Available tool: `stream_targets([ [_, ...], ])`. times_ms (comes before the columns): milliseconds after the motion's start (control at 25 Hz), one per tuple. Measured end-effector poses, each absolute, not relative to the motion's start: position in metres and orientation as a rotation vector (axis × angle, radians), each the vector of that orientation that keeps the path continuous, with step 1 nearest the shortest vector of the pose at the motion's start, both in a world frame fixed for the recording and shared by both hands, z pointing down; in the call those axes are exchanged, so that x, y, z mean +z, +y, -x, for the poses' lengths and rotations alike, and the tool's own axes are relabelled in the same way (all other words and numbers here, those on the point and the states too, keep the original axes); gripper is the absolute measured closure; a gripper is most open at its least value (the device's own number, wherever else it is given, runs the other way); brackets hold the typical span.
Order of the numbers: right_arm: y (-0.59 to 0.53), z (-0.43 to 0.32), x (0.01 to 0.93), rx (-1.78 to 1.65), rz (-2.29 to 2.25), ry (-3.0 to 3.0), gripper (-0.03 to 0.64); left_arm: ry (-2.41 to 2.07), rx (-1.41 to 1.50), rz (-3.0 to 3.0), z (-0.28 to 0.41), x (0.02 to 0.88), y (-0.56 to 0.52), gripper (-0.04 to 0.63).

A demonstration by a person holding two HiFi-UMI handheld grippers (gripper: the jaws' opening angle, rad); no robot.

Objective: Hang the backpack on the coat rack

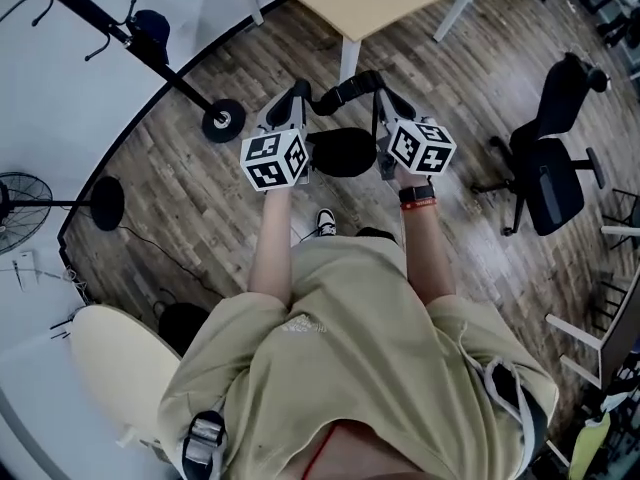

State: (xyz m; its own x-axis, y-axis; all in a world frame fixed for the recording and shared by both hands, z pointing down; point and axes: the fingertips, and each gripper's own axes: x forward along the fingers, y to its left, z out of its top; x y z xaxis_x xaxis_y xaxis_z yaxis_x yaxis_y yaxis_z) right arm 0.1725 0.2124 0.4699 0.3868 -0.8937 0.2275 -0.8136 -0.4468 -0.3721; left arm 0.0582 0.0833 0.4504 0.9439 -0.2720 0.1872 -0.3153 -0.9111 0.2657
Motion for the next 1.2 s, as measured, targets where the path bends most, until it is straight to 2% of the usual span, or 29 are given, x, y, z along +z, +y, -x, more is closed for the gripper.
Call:
stream_targets([
  [400, 0.078, -0.125, 0.476, -0.63, 2.323, 1.809, 0.601, -0.705, 0.136, -2.716, 0.002, 0.457, -0.036, 0.569],
  [1200, -0.189, -0.105, 0.484, -0.791, 1.898, 2.289, 0.601, -1.227, 0.133, -2.486, 0.057, 0.468, -0.23, 0.569],
])
